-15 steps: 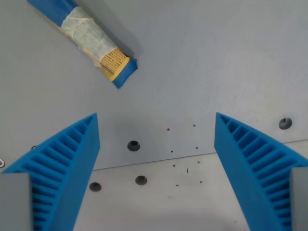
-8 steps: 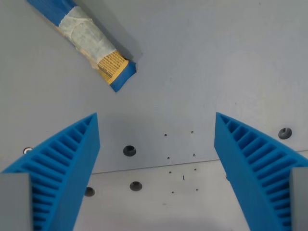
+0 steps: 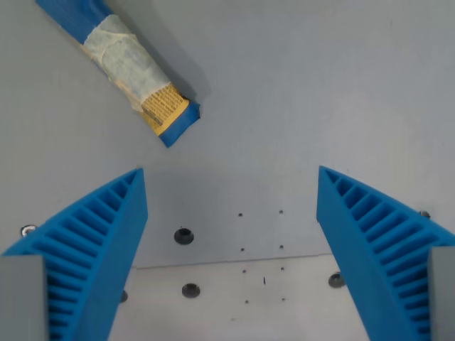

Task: Pick up the blue bag

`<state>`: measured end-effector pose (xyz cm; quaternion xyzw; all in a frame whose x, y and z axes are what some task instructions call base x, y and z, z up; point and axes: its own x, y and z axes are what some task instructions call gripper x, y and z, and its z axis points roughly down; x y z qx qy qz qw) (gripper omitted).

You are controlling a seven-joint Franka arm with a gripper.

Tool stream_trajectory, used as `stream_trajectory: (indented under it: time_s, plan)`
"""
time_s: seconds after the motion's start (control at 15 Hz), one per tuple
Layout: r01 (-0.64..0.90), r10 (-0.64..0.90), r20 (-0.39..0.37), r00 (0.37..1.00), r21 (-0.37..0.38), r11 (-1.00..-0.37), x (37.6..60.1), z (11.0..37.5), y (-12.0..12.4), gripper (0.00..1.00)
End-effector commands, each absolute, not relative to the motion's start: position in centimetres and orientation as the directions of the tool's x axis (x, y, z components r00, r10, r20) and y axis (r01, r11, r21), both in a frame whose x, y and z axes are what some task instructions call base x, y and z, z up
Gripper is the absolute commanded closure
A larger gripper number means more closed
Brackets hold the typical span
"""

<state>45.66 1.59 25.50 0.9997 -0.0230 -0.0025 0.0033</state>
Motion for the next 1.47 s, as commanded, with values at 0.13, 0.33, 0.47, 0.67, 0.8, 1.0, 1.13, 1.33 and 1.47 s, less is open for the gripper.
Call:
stream_trajectory:
  time_s: [0.13,0.33,0.47,0.67,0.8,1.0,1.13,1.33,1.47]
  plan:
    - [0.05,0.051,0.09,0.995,0.016,-0.999,45.4,24.6,1.1,0.0]
    - [0.067,0.068,0.094,0.993,0.019,-0.998,45.5,24.1,1.0,0.0]
    - [0.079,0.08,0.095,0.992,0.02,-0.997,45.6,23.7,1.0,0.0]
    - [0.097,0.098,0.097,0.99,0.023,-0.995,45.7,23.1,1.0,0.0]
    - [0.107,0.109,0.094,0.99,0.025,-0.994,45.8,22.7,0.9,0.0]
    - [0.123,0.125,0.093,0.988,0.028,-0.992,46.0,22.2,0.9,0.0]
    - [0.132,0.134,0.093,0.987,0.029,-0.991,46.1,21.8,0.9,0.0]
    - [0.149,0.152,0.095,0.984,0.032,-0.988,46.3,21.2,0.8,0.0]
    - [0.158,0.161,0.096,0.982,0.033,-0.987,46.4,20.9,0.8,0.0]
